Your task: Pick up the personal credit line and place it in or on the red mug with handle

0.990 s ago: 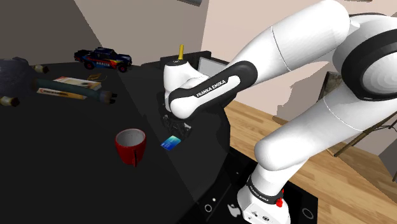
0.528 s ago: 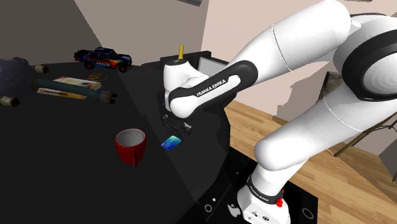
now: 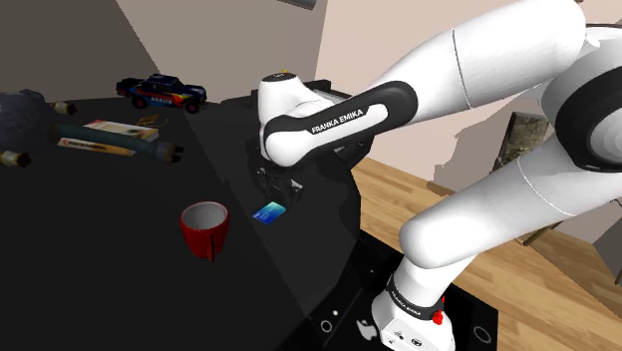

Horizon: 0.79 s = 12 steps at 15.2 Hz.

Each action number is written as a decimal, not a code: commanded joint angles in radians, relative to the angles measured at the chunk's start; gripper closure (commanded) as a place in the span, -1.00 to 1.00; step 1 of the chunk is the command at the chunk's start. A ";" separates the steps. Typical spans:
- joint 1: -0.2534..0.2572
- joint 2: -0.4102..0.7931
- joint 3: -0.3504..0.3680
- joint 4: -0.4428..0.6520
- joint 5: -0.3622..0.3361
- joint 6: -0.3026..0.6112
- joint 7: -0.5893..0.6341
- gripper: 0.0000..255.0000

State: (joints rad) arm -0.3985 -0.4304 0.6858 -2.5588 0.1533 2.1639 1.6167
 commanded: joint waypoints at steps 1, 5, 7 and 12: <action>0.005 -0.016 -0.009 0.016 0.004 -0.032 -0.006 1.00; 0.011 -0.046 -0.030 0.050 0.009 -0.093 -0.020 1.00; 0.014 -0.059 -0.039 0.067 0.010 -0.123 -0.026 1.00; 0.017 -0.086 -0.061 0.115 0.009 -0.196 -0.039 1.00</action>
State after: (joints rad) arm -0.3827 -0.5093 0.6290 -2.4526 0.1619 1.9836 1.5803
